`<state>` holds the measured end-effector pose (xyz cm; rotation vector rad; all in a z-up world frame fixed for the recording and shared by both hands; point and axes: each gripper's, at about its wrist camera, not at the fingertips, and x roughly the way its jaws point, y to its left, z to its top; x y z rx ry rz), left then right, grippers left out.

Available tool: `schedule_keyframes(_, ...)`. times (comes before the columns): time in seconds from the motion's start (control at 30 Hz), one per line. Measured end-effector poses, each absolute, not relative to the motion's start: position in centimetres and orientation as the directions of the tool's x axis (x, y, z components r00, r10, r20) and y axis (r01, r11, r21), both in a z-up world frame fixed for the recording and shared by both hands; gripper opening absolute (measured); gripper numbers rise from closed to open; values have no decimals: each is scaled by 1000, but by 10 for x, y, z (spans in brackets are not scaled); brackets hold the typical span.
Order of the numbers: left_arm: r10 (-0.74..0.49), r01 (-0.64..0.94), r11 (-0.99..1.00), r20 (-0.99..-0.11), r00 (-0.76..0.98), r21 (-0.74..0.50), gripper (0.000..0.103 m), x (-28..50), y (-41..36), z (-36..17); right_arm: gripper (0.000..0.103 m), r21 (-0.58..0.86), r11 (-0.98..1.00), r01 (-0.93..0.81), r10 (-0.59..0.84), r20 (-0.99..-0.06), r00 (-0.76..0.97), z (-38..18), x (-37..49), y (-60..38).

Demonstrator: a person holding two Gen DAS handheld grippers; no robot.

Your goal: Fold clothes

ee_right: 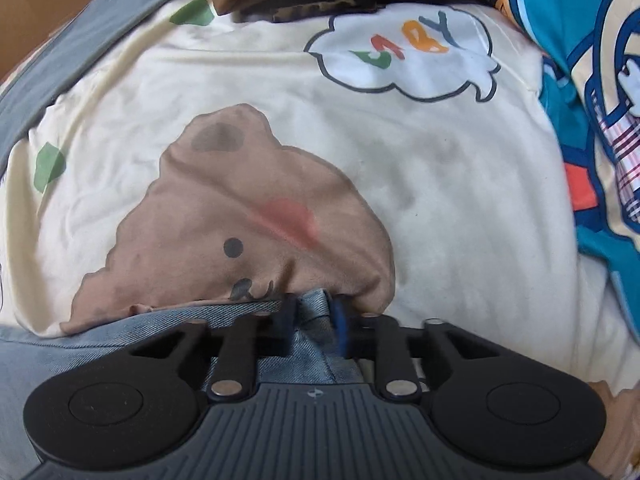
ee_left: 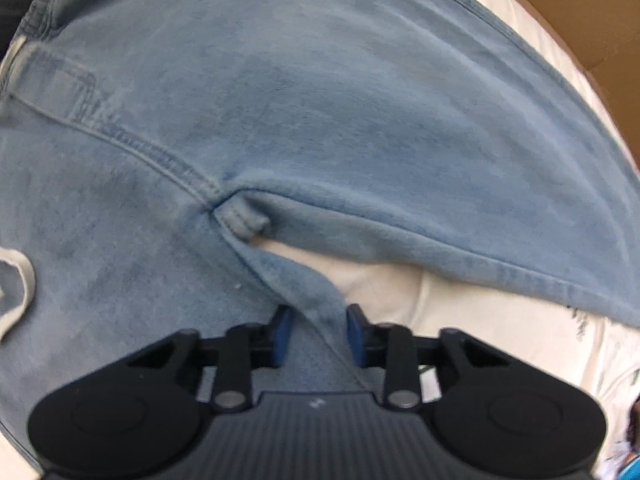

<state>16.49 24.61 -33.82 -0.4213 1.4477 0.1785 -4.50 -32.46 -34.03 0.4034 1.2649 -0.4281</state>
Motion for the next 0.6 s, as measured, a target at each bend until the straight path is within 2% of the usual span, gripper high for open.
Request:
schedule_keyframes(0.17,-200,-394,887,-969,145,-242,14,153,263,-329,14,51,831,555,-133,-949,286,-317,-59,-318)
schedule_keyframes(0.6,-303,-374,842,-914,269,-389,13,121,293,-296,14,-56,803,593,-334,-867,370,-257,-90,-280)
